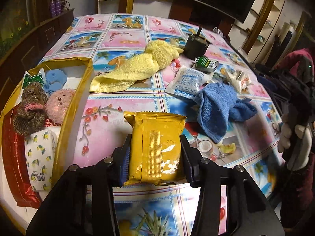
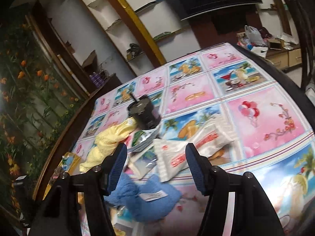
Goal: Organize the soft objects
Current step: 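Grasp the yellow packet with left gripper while right gripper grasps the white plastic bag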
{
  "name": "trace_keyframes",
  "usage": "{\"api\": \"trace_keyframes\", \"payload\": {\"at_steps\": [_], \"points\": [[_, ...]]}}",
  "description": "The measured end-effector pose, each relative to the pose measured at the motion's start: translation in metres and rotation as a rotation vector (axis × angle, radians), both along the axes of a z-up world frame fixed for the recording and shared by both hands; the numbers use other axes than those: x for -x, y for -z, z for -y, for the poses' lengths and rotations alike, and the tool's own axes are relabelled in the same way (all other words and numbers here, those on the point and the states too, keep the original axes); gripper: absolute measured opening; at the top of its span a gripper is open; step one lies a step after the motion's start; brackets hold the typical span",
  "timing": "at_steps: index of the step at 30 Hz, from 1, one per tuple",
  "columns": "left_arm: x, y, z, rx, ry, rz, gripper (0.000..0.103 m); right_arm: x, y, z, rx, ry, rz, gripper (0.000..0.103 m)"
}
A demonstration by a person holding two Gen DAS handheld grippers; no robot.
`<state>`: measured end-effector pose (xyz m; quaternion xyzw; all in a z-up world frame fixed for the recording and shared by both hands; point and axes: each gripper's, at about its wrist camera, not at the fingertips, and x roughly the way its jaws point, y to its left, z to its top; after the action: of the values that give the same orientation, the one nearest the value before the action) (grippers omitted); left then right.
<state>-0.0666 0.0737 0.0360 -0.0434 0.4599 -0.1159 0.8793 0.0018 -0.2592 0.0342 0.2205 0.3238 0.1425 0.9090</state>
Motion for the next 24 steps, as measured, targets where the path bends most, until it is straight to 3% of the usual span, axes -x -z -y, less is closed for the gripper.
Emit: {"api": "trace_keyframes", "payload": {"at_steps": [4,10,13,16,19,21,23,24], "points": [[0.013,-0.012,-0.002,0.053,0.017,0.033,0.044,-0.018,0.009,0.026,0.028,0.076,-0.118,0.062],[0.022,-0.019,0.006,0.093,0.045,0.05,0.044,-0.05,0.031,0.021,-0.145,0.038,-0.285,0.062],[0.027,-0.022,0.005,0.102,0.046,0.055,0.044,-0.069,0.036,0.007,-0.078,0.105,-0.336,0.062],[0.034,-0.026,-0.001,0.105,0.032,0.064,0.044,-0.081,0.037,-0.005,0.015,0.151,-0.331,0.061],[0.041,-0.033,-0.013,0.121,0.005,0.082,0.044,-0.085,0.039,-0.01,0.077,0.152,-0.316,0.03],[0.046,-0.039,-0.025,0.136,-0.021,0.099,0.044,-0.081,0.039,-0.008,0.074,0.135,-0.294,0.029],[0.051,-0.046,-0.044,0.155,-0.056,0.119,0.044,-0.074,0.035,-0.001,0.014,0.105,-0.259,0.014],[0.054,-0.049,-0.053,0.162,-0.075,0.127,0.044,-0.069,0.03,0.003,0.009,0.11,-0.249,0.014]]}}
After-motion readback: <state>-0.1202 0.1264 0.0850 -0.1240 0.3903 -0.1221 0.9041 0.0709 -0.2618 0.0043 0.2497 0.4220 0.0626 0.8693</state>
